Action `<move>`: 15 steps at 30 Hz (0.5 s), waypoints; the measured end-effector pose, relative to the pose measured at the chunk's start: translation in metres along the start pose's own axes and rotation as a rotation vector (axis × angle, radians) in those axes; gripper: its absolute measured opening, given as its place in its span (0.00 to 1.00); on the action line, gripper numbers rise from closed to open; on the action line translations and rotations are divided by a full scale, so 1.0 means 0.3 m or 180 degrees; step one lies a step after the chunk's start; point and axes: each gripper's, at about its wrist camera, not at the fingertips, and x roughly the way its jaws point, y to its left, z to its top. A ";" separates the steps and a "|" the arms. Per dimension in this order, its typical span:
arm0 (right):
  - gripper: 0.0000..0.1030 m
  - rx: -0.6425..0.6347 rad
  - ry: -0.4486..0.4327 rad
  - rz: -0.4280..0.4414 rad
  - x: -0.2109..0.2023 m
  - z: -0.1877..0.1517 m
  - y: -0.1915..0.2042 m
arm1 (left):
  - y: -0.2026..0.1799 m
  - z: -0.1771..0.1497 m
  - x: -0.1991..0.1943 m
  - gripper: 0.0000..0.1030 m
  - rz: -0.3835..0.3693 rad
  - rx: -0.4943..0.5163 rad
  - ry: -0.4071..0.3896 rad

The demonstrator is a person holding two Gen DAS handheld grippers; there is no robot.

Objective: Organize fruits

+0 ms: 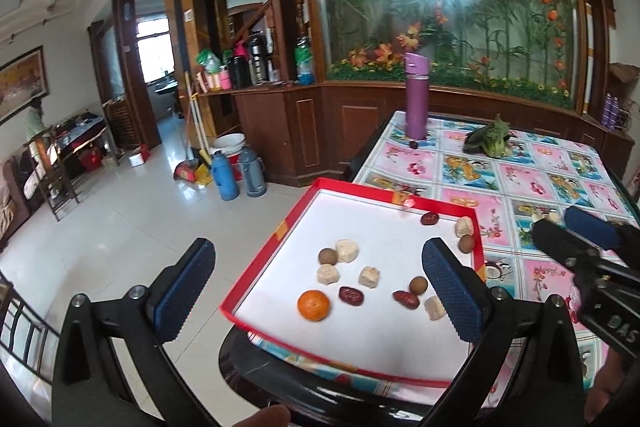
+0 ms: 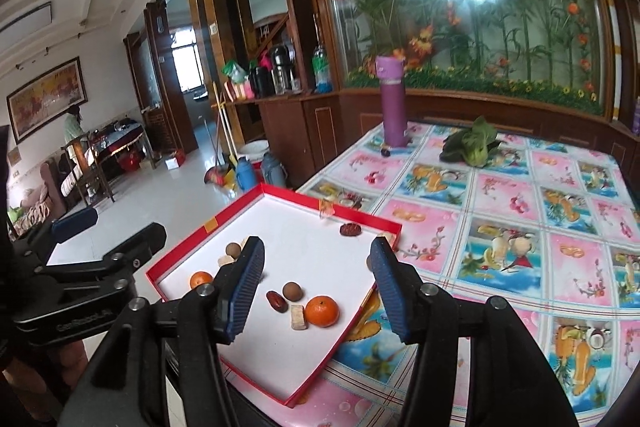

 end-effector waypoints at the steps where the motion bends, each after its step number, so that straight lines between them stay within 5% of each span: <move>1: 0.54 -0.0016 -0.0018 -0.0003 -0.009 -0.002 0.006 | 0.003 -0.001 -0.003 1.00 0.0016 -0.0009 0.0016; 15: 0.59 -0.0153 -0.0239 -0.0032 -0.110 -0.008 0.049 | 0.019 -0.020 -0.102 1.00 0.0052 -0.0079 -0.0046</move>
